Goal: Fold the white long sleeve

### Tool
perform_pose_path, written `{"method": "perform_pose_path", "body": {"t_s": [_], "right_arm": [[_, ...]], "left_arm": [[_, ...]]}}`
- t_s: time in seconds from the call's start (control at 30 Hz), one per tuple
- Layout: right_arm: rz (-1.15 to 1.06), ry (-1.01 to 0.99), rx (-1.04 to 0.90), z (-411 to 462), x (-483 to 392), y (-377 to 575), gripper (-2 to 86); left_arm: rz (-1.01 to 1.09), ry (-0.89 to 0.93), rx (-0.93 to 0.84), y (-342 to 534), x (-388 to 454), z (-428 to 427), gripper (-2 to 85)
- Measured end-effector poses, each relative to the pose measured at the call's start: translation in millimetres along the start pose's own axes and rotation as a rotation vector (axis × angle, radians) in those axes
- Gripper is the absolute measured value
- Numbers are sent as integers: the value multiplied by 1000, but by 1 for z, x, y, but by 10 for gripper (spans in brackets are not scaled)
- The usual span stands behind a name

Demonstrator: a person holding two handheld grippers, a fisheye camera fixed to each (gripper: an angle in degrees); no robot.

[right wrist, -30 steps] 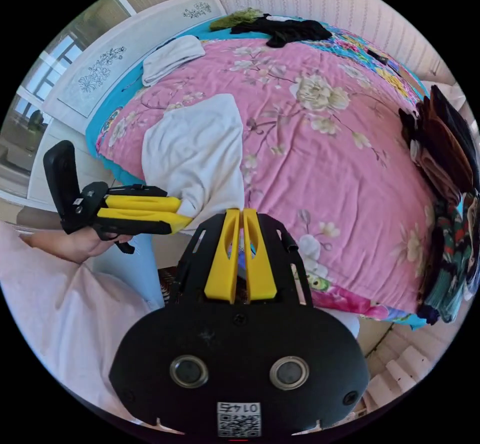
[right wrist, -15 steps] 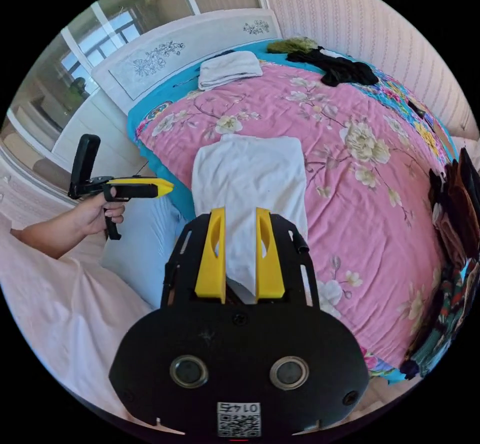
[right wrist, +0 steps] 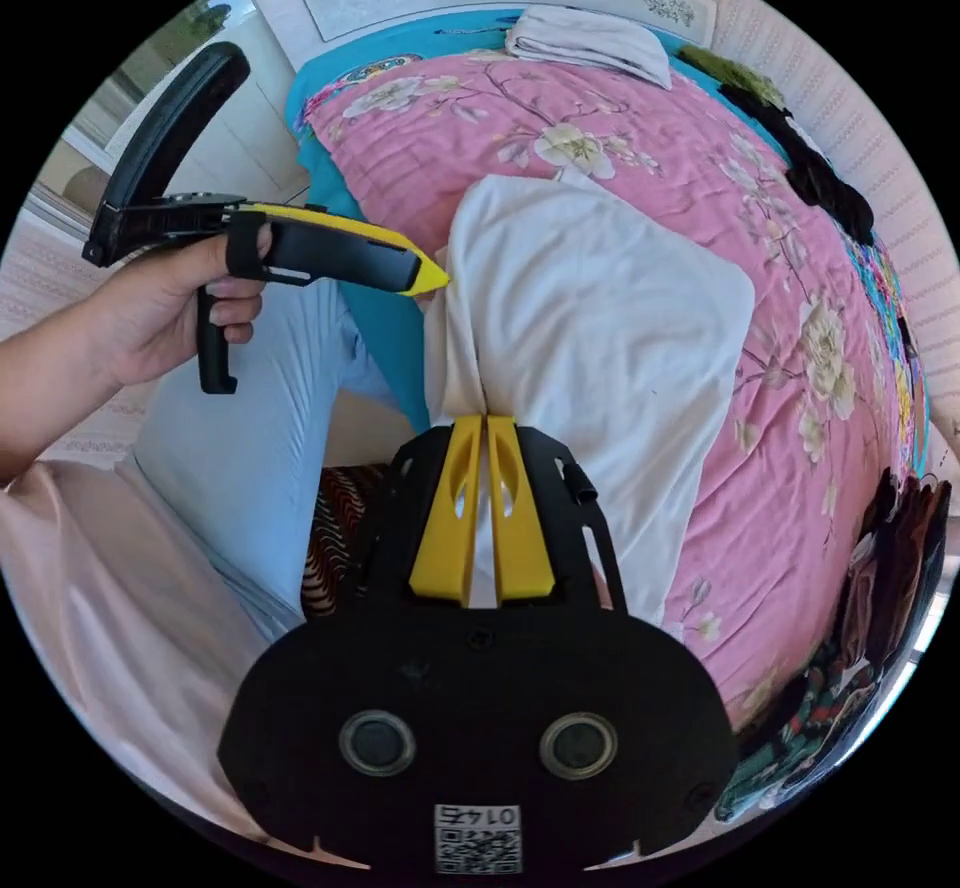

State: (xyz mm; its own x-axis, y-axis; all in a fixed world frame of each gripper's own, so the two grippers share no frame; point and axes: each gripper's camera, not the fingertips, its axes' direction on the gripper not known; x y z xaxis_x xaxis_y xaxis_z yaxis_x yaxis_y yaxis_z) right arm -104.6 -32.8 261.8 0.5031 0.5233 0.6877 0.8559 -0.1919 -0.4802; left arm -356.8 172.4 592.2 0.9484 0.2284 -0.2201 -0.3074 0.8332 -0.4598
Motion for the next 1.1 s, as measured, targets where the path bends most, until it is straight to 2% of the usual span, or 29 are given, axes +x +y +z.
{"method": "perform_pose_path", "body": {"t_s": [0.27,0.4,0.63,0.77,0.83,0.93,1.03,1.1], "right_arm": [[405,-31,255,-33,103,129,-1],[622,-93,368,-34,152,200,-2],[835,-57,558,-31,202,296,1],[704,-192,572,-12,208,305,18],[567,-320,536,12,194,291,45],[496,-494,509,50,180,271,75],[445,-620,491,78,174,251,105],[513,-631,505,89,180,249,101]], "left_arm": [[17,6,-44,-10,16,22,96],[54,155,-187,-24,34,46,51],[305,221,-137,-38,99,7,6],[454,123,-199,-49,144,1,6],[547,28,-212,-48,167,1,9],[610,9,-210,-39,178,3,13],[614,36,-229,-29,177,7,16],[541,24,-223,-26,168,8,14]]}}
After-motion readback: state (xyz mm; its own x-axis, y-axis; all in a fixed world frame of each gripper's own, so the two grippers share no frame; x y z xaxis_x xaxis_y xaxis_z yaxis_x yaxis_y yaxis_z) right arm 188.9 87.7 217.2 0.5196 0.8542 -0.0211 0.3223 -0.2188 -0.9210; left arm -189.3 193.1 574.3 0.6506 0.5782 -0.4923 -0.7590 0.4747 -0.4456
